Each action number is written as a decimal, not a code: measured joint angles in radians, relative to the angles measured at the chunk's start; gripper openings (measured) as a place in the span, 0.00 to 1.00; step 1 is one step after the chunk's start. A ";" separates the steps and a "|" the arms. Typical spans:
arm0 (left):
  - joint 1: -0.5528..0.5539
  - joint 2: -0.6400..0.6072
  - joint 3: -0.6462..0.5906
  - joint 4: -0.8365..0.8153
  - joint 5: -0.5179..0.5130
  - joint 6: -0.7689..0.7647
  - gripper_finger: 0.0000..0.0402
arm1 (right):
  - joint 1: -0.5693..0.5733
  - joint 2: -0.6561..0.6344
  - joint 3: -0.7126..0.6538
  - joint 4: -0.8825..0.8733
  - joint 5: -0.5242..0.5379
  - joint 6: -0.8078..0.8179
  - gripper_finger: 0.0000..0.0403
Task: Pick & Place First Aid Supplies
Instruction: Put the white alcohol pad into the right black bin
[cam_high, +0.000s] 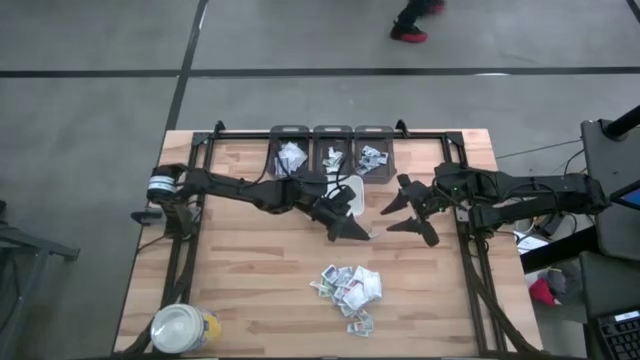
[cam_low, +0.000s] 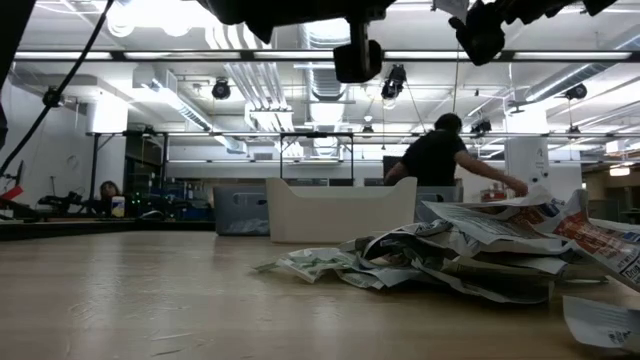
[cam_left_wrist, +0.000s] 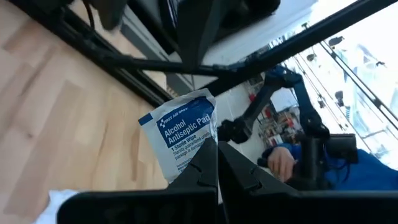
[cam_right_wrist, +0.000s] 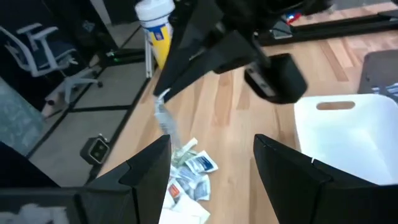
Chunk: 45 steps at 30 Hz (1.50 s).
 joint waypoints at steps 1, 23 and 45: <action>0.002 -0.001 0.000 0.003 -0.009 0.001 0.00 | 0.000 0.001 0.000 -0.001 0.000 0.006 0.56; 0.021 0.005 -0.006 0.036 -0.047 0.017 0.00 | 0.000 0.116 0.008 0.097 -0.096 0.035 0.54; 0.016 0.005 -0.007 0.045 -0.054 0.025 0.00 | 0.000 0.112 0.008 0.105 -0.097 0.113 0.10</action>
